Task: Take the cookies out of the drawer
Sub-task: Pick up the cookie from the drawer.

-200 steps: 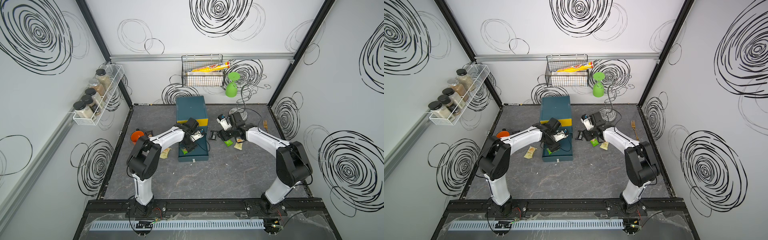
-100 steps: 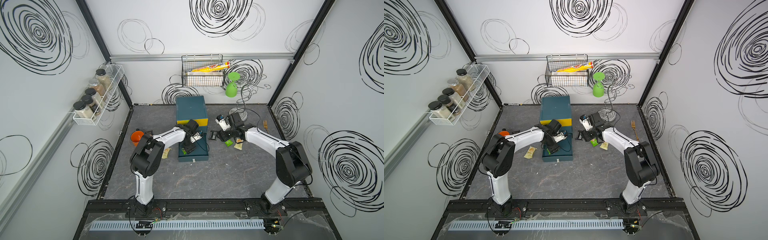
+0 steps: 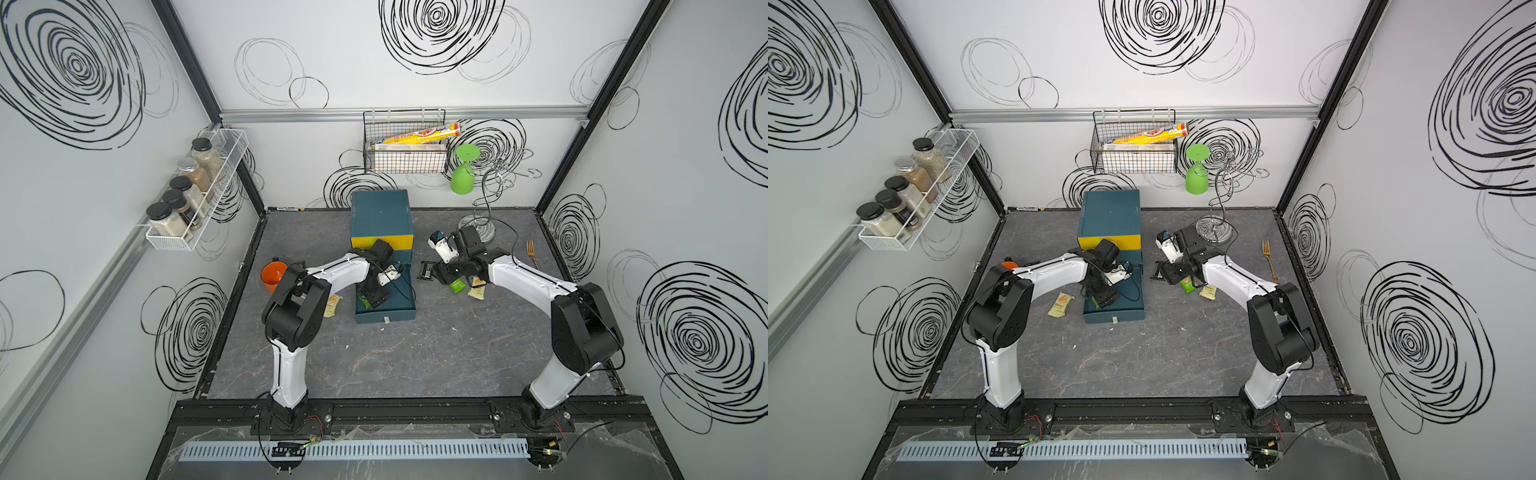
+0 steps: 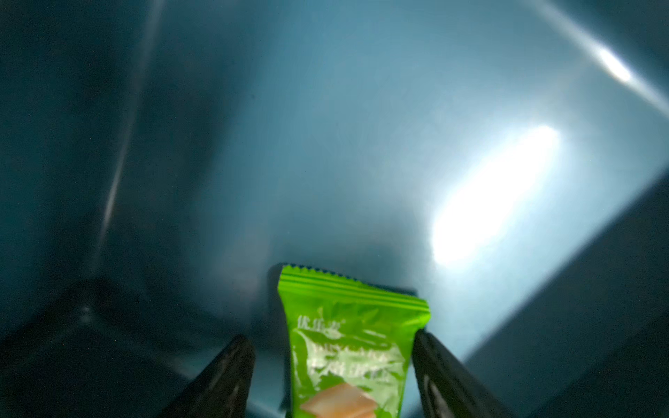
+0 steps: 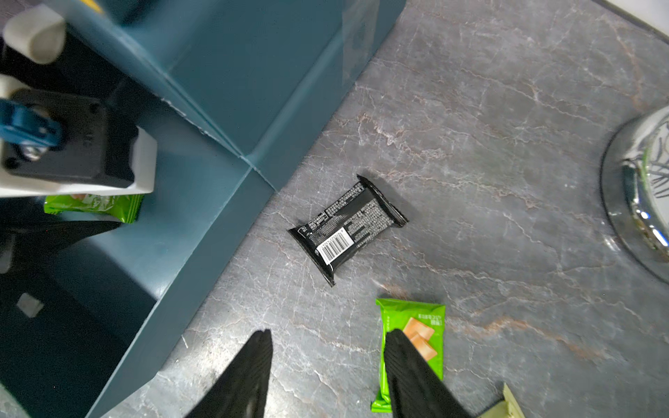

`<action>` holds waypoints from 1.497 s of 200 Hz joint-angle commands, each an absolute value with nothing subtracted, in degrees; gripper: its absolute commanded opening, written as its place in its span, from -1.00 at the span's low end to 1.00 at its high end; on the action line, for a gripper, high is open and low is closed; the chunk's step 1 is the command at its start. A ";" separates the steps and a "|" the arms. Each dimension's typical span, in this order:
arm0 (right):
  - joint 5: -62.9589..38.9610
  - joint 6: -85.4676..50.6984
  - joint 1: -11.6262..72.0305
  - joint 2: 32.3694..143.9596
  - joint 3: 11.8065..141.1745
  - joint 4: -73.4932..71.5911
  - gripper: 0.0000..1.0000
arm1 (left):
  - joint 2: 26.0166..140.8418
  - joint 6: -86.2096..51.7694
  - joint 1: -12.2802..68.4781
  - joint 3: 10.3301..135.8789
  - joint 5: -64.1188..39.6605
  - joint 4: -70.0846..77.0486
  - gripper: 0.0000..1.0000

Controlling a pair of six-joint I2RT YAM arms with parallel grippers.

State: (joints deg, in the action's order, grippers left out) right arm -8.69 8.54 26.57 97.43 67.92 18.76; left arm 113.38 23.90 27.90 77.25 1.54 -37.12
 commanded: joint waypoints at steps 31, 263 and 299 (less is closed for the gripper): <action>-8.04 9.40 27.42 94.92 67.07 18.06 0.10 | 115.41 22.50 26.97 76.21 0.64 -36.04 0.34; -5.84 9.67 27.91 93.17 65.92 17.08 0.10 | 104.34 19.01 32.65 82.56 -1.67 -41.50 -0.32; -5.63 9.94 27.95 93.08 66.01 16.96 0.10 | 101.90 18.35 33.23 84.79 -1.69 -42.81 -0.32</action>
